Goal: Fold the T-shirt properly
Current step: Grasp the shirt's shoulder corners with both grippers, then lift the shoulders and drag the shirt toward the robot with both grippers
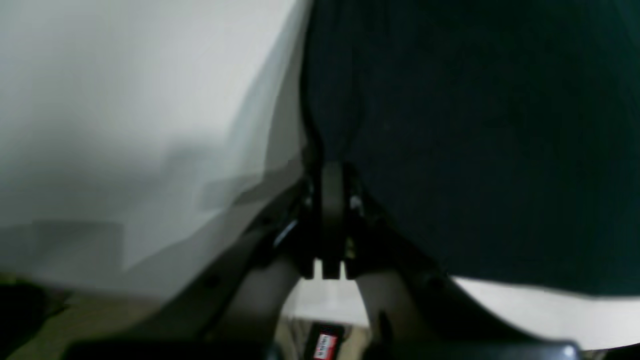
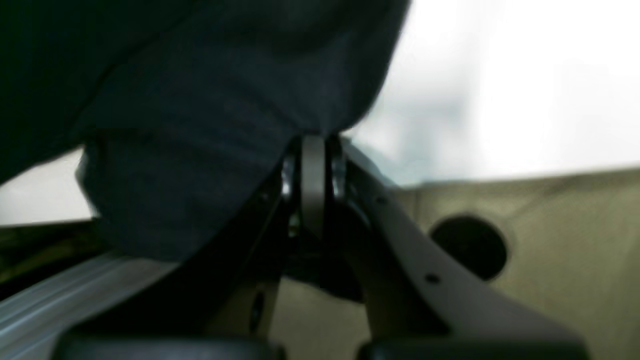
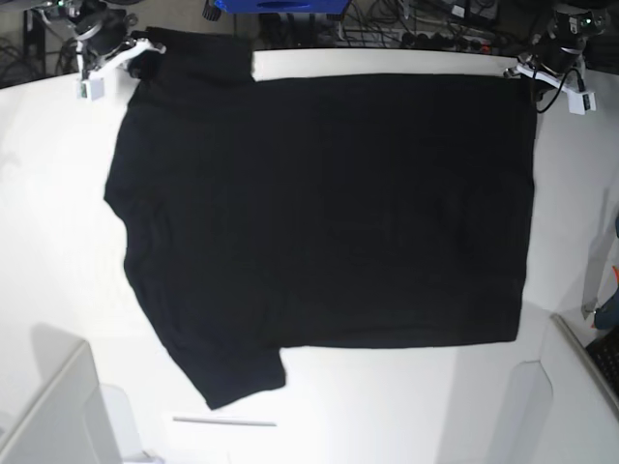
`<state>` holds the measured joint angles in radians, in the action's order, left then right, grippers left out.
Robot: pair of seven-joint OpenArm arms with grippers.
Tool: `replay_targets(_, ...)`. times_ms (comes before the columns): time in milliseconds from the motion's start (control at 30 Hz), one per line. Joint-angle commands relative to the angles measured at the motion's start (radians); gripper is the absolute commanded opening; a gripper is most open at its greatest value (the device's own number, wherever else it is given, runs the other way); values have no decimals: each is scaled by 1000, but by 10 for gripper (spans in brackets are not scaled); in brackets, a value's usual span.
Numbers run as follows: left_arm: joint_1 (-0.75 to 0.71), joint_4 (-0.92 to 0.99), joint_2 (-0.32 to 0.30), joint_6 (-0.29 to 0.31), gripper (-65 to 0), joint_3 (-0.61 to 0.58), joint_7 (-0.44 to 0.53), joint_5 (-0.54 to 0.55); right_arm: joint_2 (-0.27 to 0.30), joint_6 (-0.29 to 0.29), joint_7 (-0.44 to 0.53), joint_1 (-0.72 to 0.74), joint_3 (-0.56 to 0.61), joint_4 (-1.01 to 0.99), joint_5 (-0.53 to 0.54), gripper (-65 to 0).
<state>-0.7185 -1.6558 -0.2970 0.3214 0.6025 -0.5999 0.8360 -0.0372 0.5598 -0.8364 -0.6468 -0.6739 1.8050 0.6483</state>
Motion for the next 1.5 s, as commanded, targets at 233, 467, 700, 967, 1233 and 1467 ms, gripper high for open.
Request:
replay_targets(233,-86,-200,-9,6,-650,7,11,15,-53,3,-39,-9,-10,197,18,-650)
replay_targets(467,3,-257,11,-74,-650,7,-36,15,-42,-25,-222,203,-13,194,14,-650)
replay_targets(700,176,-249,22,-107,-650,6,-173,12,-22,-160,-329,433,-2,164,12,-650)
replay_targets(967,346,-148,38,-179,-650,-2,-240,10,38,-263,-321,600,78,-24,12,-650)
replay_targets(1233,442,-48,34,-183,-650,-2,-242,10,75,-271,-261,712,98,-192,9,-650)
replay_targets(1467,500,33,32,-183,-650,-3,-242,10,98,-292,-220,773,98,-290,9,-650)
